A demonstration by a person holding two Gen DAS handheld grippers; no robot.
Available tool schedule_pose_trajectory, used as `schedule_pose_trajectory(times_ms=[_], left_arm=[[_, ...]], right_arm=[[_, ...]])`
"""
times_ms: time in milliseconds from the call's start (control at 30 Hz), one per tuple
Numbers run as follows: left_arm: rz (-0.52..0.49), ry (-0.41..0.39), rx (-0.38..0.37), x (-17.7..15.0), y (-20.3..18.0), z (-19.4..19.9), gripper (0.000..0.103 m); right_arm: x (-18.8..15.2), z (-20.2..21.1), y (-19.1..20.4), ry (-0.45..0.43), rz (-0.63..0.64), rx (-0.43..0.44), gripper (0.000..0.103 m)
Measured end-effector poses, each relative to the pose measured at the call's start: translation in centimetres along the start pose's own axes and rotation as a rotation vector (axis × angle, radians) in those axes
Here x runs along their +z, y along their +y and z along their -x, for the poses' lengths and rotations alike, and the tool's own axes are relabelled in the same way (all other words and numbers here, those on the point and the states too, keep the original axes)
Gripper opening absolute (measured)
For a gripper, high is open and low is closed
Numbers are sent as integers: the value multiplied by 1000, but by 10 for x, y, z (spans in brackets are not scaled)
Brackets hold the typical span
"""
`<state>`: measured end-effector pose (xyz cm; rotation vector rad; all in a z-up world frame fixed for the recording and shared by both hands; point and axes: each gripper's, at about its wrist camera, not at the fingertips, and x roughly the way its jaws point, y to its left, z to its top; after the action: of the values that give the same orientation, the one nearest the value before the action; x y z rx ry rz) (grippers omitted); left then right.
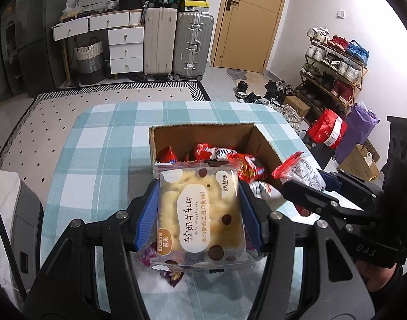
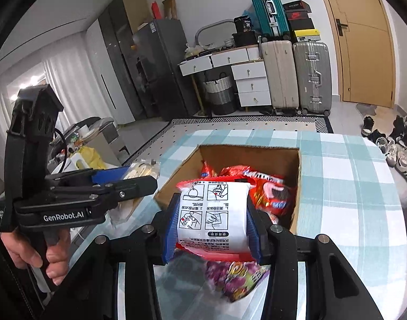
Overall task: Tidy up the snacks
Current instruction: 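Carry the bun packet and white bag over the box with both grippers, then open both grippers to drop the packets into the box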
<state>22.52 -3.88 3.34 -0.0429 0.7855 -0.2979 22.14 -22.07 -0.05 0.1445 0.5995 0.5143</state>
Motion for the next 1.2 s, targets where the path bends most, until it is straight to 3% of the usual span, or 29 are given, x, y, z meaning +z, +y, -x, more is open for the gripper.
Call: schedule_pose_trajectory(times_ms=[500, 767, 900, 1200], left_arm=[[-9, 46, -17, 56, 2, -62, 55], [7, 92, -54, 62, 7, -94, 55], [-1, 111, -77, 64, 8, -105, 57], [-13, 93, -76, 59, 4, -99, 57]], right_arm=[[44, -38, -23, 28, 7, -4, 44], [50, -65, -43, 44, -32, -4, 45], [50, -77, -51, 71, -42, -1, 52], [46, -71, -50, 58, -5, -60, 55]])
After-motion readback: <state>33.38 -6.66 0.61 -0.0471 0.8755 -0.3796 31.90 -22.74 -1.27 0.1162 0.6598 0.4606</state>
